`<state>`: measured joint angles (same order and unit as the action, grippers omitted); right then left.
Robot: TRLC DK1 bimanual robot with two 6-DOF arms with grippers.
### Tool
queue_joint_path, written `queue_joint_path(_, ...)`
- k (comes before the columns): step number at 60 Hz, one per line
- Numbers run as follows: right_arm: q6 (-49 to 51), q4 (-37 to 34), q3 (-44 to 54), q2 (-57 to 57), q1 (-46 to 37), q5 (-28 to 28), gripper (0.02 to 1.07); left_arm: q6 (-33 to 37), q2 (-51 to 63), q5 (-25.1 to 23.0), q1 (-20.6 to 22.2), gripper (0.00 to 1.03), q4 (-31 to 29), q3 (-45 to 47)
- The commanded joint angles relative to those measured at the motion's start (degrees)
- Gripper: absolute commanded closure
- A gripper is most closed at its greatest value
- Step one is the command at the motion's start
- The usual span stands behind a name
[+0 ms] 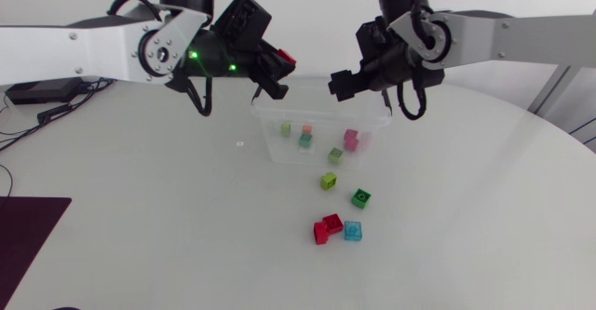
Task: Pick up the duplo bricks and place them in the container
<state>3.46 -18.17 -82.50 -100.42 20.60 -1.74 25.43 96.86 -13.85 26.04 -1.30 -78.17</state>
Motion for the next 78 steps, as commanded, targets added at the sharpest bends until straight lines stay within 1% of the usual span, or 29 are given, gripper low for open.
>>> queue_joint_path(1,0.23,0.68,3.49,5.94,0.41,-0.37,0.09,-3.19,4.39,1.28,-0.29,0.73,2.27,-2.69)
queue_joint_path(6,0.75,1.30,7.79,10.25,0.41,-0.37,0.09,-3.90,6.94,2.68,-0.29,0.72,3.76,-3.83)
queue_joint_path(11,1.63,2.44,13.24,15.17,0.41,-0.37,0.09,-4.86,10.10,4.88,-0.20,0.72,7.10,-5.32)
queue_joint_path(16,3.04,2.62,18.69,19.65,0.41,0.42,0.09,-5.74,12.83,6.02,-0.47,0.71,7.89,-7.79)
queue_joint_path(19,4.09,2.71,22.38,22.46,0.49,1.56,0.09,-6.27,14.15,6.46,-0.82,0.64,8.16,-8.93)
queue_joint_path(25,5.85,3.06,28.62,26.77,0.49,3.50,0.09,-6.97,16.17,7.78,-1.08,0.56,8.68,-10.77)
queue_joint_path(27,6.12,3.06,30.47,27.82,0.49,3.58,0.09,-7.68,16.61,8.31,-1.26,0.51,8.86,-11.39)
queue_joint_path(28,6.12,3.06,30.47,27.82,0.49,3.58,0.09,-7.68,16.61,8.31,-1.26,0.51,8.86,-11.39)
queue_joint_path(29,6.29,3.06,32.23,28.79,0.49,4.02,0.09,-7.85,16.96,8.84,-1.26,0.44,9.03,-11.83)
queue_joint_path(30,6.29,3.06,32.84,29.14,0.41,4.29,0.09,-7.85,16.96,8.84,-1.26,0.43,9.03,-11.83)
queue_joint_path(31,6.38,3.06,33.72,29.49,0.41,4.73,0.09,-8.20,17.05,9.10,-1.26,0.34,9.03,-12.09)
queue_joint_path(32,6.56,3.06,34.51,29.85,0.41,4.90,0.09,-8.29,17.05,9.10,-1.26,0.31,9.03,-12.09)
queue_joint_path(33,6.64,3.06,35.48,30.28,0.41,5.17,0.09,-8.64,17.05,9.28,-1.26,0.24,9.03,-12.18)
queue_joint_path(36,7.35,3.14,37.94,30.90,0.41,6.13,0.09,-9.26,16.61,10.51,-1.26,0.10,9.30,-12.09)
queue_joint_path(39,7.96,3.58,39.52,30.90,0.41,6.92,0.09,-9.79,15.73,10.59,-1.52,0.05,9.30,-11.83)
queue_joint_path(45,9.37,4.73,41.63,30.11,0.23,8.33,0.09,-11.28,12.83,10.59,-2.22,0.05,9.74,-10.16)
queue_joint_path(47,10.25,5.61,42.42,28.88,-0.30,9.38,0.09,-11.54,10.37,10.68,-2.40,0.05,10.00,-8.58)
queue_joint_path(55,11.65,8.51,43.65,25.10,-1.09,10.61,0.09,-11.81,3.95,10.77,-2.75,0.05,10.09,-3.48)
queue_joint_path(61,12.53,11.76,44.00,20.62,-1.26,10.53,0.09,-11.81,-1.06,10.77,-3.02,0.05,9.91,0.39)
queue_joint_path(70,14.20,15.54,44.27,15.43,-2.06,10.53,0.09,-12.42,-7.91,10.77,-4.77,0.05,9.12,5.84)
queue_joint_path(78,15.78,17.65,44.27,11.65,-2.67,10.44,0.10,-12.69,-14.77,10.77,-6.18,0.05,9.65,13.84)
